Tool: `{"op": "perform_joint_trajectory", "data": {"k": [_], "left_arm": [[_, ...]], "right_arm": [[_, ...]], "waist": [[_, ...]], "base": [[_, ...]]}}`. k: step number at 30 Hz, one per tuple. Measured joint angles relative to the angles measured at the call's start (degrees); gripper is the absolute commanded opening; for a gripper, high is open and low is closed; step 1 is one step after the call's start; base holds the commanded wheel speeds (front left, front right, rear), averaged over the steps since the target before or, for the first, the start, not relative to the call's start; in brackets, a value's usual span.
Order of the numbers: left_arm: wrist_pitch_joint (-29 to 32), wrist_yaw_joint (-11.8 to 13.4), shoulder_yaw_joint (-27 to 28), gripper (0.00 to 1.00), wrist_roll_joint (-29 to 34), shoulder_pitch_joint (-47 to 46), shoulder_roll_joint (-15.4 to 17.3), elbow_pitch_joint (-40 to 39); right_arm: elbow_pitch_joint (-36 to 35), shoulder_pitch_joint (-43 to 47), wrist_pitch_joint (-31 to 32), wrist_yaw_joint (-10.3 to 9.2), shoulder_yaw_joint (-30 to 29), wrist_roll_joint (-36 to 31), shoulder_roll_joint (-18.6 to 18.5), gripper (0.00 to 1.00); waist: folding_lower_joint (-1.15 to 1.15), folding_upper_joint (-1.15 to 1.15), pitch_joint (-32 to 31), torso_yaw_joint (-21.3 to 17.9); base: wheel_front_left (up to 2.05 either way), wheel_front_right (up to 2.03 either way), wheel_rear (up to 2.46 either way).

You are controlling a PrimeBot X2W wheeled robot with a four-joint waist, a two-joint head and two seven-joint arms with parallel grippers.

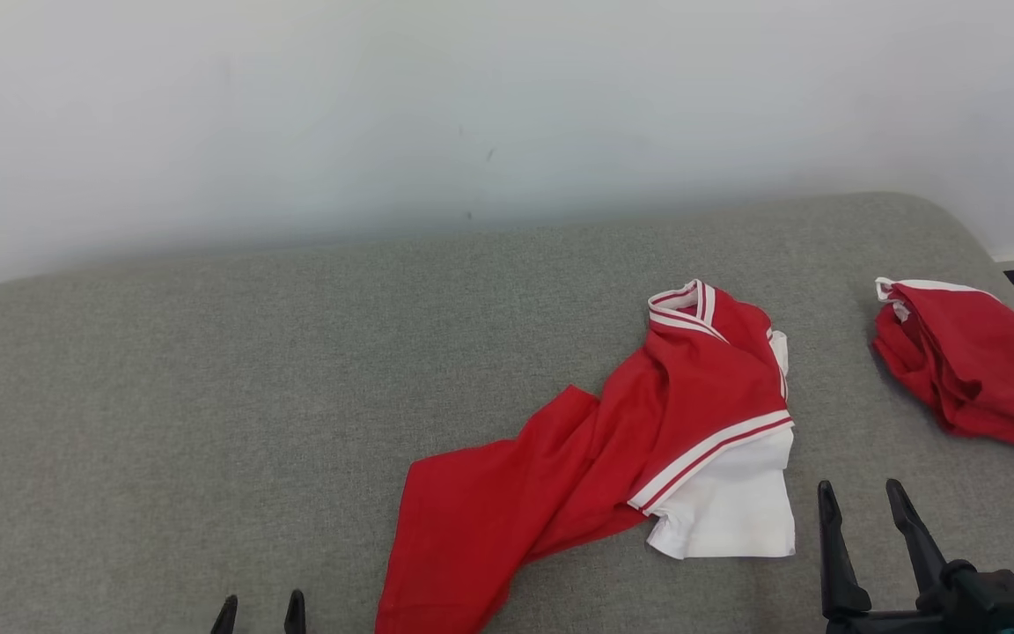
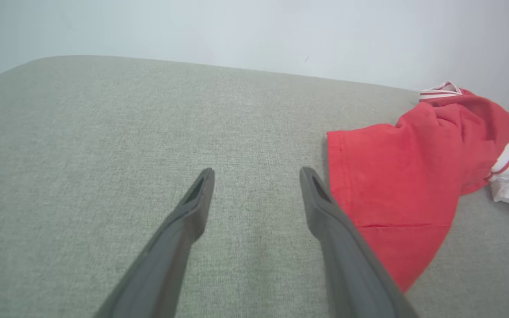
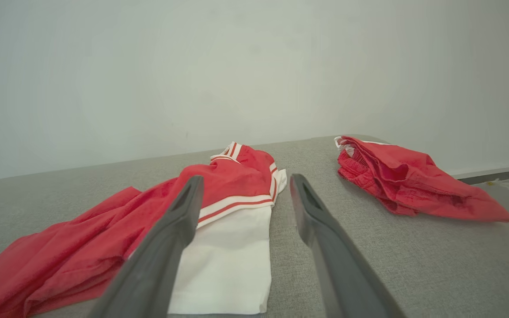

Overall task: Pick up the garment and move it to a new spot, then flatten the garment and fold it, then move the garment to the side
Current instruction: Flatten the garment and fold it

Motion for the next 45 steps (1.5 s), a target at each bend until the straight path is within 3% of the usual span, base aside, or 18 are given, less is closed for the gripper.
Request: {"op": "perform_joint_trajectory", "data": {"k": [7, 13, 25, 45], "left_arm": [[-0.5, -1.4, 3.0, 1.0, 6.7, -0.3, -2.0, -7.6], [-0.5, -3.0, 9.2, 1.0, 11.1, 2.3, -5.4, -13.6], [-0.5, -5.5, 16.3, 1.0, 13.0, 5.4, -7.6, -10.7], [-0.5, -7.1, 16.7, 1.0, 13.9, 6.6, -7.8, -5.4]], "right_arm": [[0.8, 0.2, 1.9, 0.0, -1.2, 0.2, 0.0, 1.0], [0.9, 1.2, 1.9, 0.0, -1.7, 1.0, 0.0, 1.0], [4.4, 2.9, 0.4, 0.0, 4.2, 2.9, -1.7, 1.0], [5.7, 4.4, -0.6, 0.0, 3.9, 2.4, -2.0, 1.0]], "waist": [[0.0, 0.0, -0.7, 0.1], [0.0, 0.0, -1.9, 0.3], [0.01, 0.0, -3.6, 2.4], [0.0, 0.0, -4.2, 3.8]], "base": [[0.0, 0.0, 0.0], [0.0, 0.0, 0.0], [0.0, 0.0, 0.0], [0.0, 0.0, 0.0]]}}
